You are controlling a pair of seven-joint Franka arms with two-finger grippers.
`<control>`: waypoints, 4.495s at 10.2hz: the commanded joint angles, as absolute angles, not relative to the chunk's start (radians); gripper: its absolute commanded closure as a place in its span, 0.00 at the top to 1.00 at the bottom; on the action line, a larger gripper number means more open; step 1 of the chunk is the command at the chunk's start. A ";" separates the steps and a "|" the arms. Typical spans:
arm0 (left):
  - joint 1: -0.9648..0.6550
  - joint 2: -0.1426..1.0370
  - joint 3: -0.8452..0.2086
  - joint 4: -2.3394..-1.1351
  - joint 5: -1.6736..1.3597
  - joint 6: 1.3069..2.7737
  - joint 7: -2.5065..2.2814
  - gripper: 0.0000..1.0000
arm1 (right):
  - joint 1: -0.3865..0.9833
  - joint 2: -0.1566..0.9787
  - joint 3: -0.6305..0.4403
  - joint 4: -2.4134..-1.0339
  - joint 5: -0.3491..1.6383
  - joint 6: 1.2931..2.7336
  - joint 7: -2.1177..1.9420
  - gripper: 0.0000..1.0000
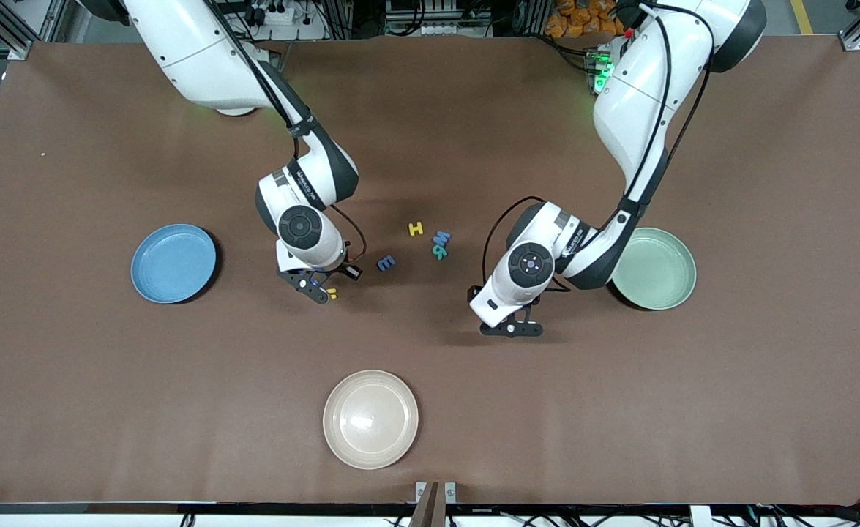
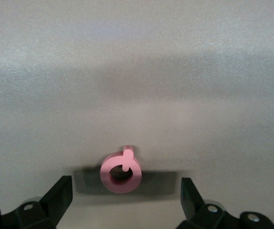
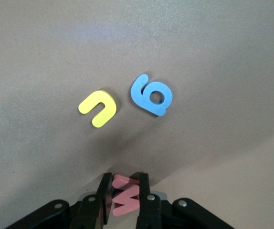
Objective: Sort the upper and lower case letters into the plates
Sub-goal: 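Carry the pink w to the blue plate while the left lifts pink a, then release the pink w on the blue plate while the left drops a on green plate, then move the right gripper to the blue 6 while the left reaches blue M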
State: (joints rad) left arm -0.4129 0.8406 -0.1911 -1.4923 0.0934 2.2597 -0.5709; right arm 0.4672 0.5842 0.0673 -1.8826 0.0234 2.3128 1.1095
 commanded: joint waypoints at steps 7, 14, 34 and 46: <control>-0.408 0.844 -0.189 -1.485 0.124 2.276 -0.578 0.41 | 0.185 0.456 0.068 -1.813 0.063 1.970 0.595 0.05; -0.399 0.792 -0.199 -1.511 0.118 2.191 -0.537 0.00 | -0.092 0.459 0.052 -1.825 -0.070 1.927 -0.048 0.06; 0.160 0.477 -0.221 -1.940 0.109 2.123 -0.114 1.00 | -0.089 0.509 0.066 -1.833 -0.048 1.965 -0.119 0.99; 0.140 0.399 -0.538 -1.879 0.107 2.032 -0.279 1.00 | 0.334 0.555 0.063 -1.792 0.068 2.204 0.544 0.99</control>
State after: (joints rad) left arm 0.1332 0.3931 -0.5147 -1.8802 0.1019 2.0350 -0.2436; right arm 0.3032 0.5328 0.0723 -1.7975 0.0602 2.1517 0.5141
